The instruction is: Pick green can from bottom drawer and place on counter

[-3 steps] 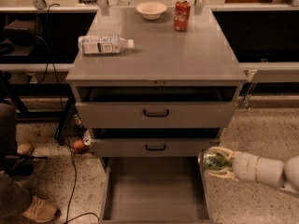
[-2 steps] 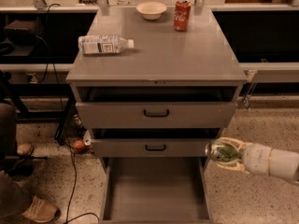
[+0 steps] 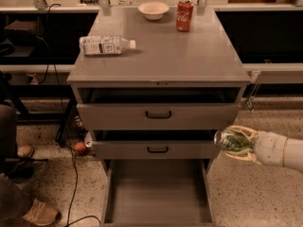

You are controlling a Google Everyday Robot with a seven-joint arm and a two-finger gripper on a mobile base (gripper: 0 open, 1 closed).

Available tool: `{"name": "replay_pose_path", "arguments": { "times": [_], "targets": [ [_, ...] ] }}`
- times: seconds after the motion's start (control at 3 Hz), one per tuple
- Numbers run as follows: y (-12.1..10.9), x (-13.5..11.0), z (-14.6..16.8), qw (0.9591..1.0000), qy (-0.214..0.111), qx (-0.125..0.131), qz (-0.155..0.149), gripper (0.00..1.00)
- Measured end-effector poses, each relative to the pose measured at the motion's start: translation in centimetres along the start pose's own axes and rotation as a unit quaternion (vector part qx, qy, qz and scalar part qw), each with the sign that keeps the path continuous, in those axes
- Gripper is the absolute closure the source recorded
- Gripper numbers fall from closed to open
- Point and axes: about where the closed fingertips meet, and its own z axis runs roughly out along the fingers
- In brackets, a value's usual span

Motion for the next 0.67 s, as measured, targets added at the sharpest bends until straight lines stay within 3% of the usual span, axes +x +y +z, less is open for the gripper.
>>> {"name": "replay_pose_path", "arguments": {
  "times": [0.33, 0.67],
  "targets": [
    [-4.4, -2.6, -2.9, 0.9999, -0.01, 0.003, 0.011, 1.0],
    [-8.6, -5.5, -4.8, 0.9998, -0.001, -0.011, 0.015, 1.0]
  ]
}}
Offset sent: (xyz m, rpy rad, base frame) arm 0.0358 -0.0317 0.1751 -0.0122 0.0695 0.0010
